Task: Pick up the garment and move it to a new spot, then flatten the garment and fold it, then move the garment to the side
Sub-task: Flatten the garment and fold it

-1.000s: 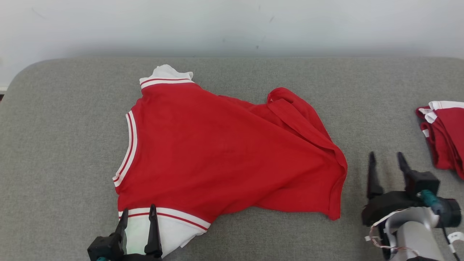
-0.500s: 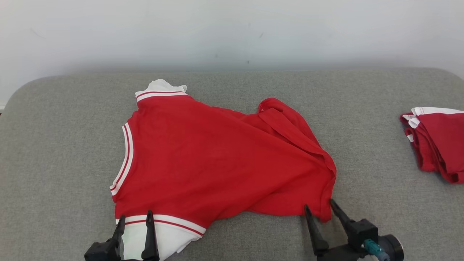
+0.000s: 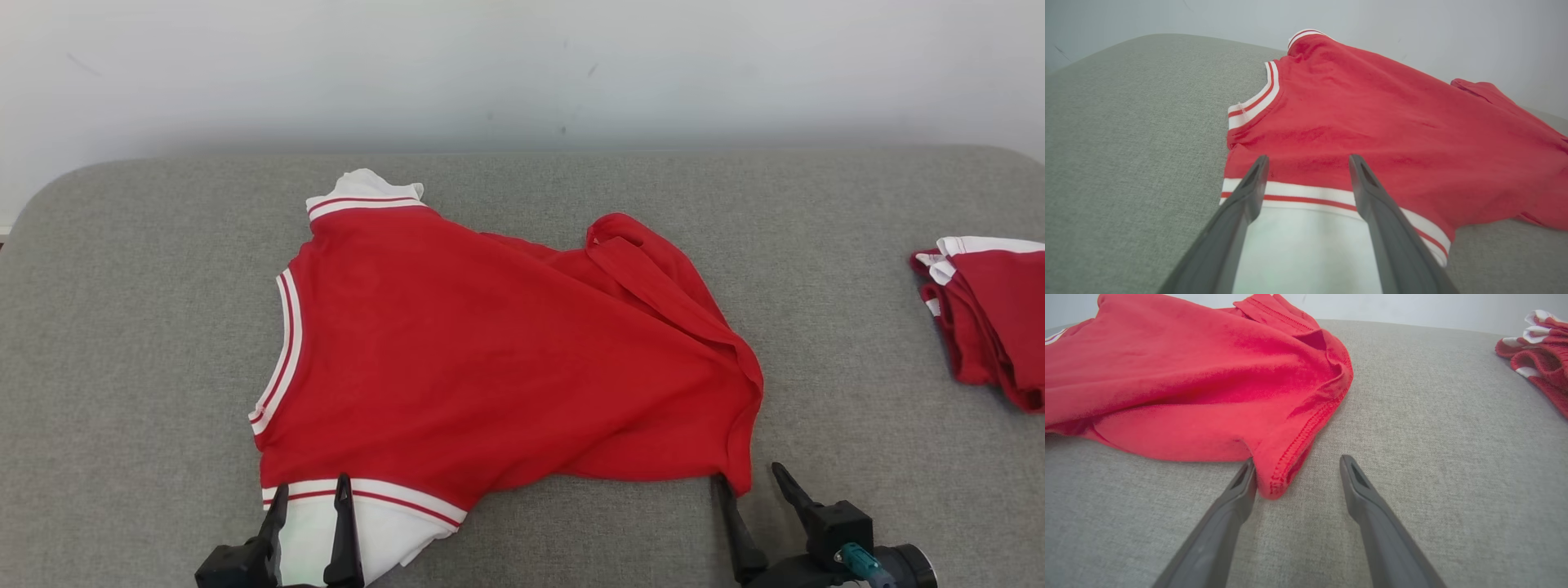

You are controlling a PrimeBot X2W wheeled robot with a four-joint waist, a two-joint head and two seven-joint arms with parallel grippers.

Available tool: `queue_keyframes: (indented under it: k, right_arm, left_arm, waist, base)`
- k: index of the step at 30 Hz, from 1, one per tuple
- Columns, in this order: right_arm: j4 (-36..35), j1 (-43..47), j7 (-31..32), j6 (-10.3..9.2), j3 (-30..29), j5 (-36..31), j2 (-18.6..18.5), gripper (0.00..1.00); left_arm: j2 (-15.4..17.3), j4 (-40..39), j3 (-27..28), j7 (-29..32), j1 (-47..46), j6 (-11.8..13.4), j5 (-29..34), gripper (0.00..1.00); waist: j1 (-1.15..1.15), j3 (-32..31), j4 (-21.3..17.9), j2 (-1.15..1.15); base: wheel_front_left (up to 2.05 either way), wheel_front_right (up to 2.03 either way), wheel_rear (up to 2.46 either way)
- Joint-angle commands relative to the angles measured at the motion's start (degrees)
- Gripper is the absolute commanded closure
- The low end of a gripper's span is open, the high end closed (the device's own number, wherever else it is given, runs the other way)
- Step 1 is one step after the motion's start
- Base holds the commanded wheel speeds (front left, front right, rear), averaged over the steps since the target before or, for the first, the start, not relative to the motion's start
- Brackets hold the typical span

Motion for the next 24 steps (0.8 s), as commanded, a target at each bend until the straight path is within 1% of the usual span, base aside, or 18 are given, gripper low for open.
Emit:
queue_keyframes:
  k: [1,2,10,14,21,22,23,24]
  right_arm:
    - [0.2,0.0,0.0,-0.15,-0.3,-0.5,0.3,0.0]
    - [0.2,0.2,0.0,-0.15,-1.4,-1.1,0.2,0.0]
    - [-0.8,0.9,0.0,-0.15,-3.7,-1.8,0.1,0.0]
    - [-1.0,0.3,0.0,-0.15,-4.1,-2.3,0.3,0.0]
    - [-1.9,-1.1,0.0,-0.15,-2.9,-4.6,0.5,0.0]
    - [-1.9,-1.2,0.0,-0.15,-2.9,-4.7,0.5,0.05]
    - [-2.0,-1.1,0.0,-0.15,-2.8,-4.7,0.6,0.25]
    - [-2.2,-1.1,0.0,-0.15,-2.7,-4.8,0.6,0.55]
  left_arm:
    - [0.0,-0.1,0.1,-0.2,0.1,-0.1,-0.3,0.0]
    - [0.0,-0.2,0.0,-0.2,0.3,-0.1,-0.4,0.0]
    - [0.0,-0.3,0.4,-0.2,1.0,0.0,-0.5,0.0]
    - [0.0,-0.1,0.3,-0.2,0.6,-0.1,-0.7,0.0]
    - [0.0,-0.5,0.1,-0.2,0.0,-0.2,-1.3,0.0]
    - [0.0,-0.5,0.2,-0.2,0.0,-0.2,-1.5,0.0]
    - [0.0,-0.5,0.2,-0.2,0.0,-0.3,-1.3,0.0]
    - [0.0,-0.6,0.3,-0.2,0.0,-0.3,-1.3,0.0]
  waist:
    - [0.01,0.0,0.1,0.0]
    - [0.01,-0.1,0.2,0.0]
    - [0.01,-0.3,-0.3,0.0]
    - [0.01,-0.2,-0.6,0.0]
    - [0.01,0.3,-0.1,0.0]
    - [0.01,0.4,0.0,0.0]
    - [0.01,0.4,0.1,0.0]
    - [0.01,0.5,0.2,0.0]
  base:
    - [0.0,0.0,0.0]
    - [0.0,0.0,0.0]
    - [0.0,0.0,0.0]
    - [0.0,0.0,0.0]
    - [0.0,0.0,0.0]
    - [0.0,0.0,0.0]
    - [0.0,0.0,0.0]
    - [0.0,0.0,0.0]
